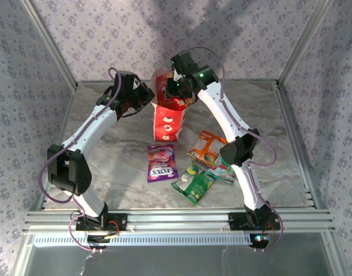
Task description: Place the snacks into the paper bag
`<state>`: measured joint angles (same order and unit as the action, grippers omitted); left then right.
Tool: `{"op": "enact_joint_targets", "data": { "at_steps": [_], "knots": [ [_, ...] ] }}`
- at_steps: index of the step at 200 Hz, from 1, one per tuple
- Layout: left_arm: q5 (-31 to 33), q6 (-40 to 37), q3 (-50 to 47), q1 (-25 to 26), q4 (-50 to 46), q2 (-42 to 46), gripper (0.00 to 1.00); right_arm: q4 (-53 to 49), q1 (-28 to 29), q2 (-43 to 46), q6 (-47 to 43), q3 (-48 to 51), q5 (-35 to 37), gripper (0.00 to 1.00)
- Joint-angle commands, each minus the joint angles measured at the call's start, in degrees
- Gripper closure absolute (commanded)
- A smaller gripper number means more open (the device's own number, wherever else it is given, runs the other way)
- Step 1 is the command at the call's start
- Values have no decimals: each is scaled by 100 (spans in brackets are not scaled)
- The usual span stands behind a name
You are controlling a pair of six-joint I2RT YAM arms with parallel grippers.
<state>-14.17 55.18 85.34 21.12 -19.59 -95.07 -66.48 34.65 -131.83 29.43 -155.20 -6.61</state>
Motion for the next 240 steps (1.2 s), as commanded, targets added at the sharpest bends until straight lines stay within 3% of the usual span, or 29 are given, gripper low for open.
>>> {"op": "enact_joint_targets", "data": {
  "at_steps": [1, 21, 111, 240],
  "knots": [
    [-255, 64, -62, 82, -113, -93, 96, 566, 84, 81, 181, -213, -538, 73],
    [-261, 63, -70, 79, -115, -91, 96, 643, 102, 105, 212, -212, -674, 68],
    [-240, 41, -78, 15, -158, -17, 96, 215, 91, 637, -388, -156, -20, 71],
    [-142, -342, 485, -110, -794, -117, 95, 226, 164, 1924, -1115, 1339, 444, 64]
  ]
}}
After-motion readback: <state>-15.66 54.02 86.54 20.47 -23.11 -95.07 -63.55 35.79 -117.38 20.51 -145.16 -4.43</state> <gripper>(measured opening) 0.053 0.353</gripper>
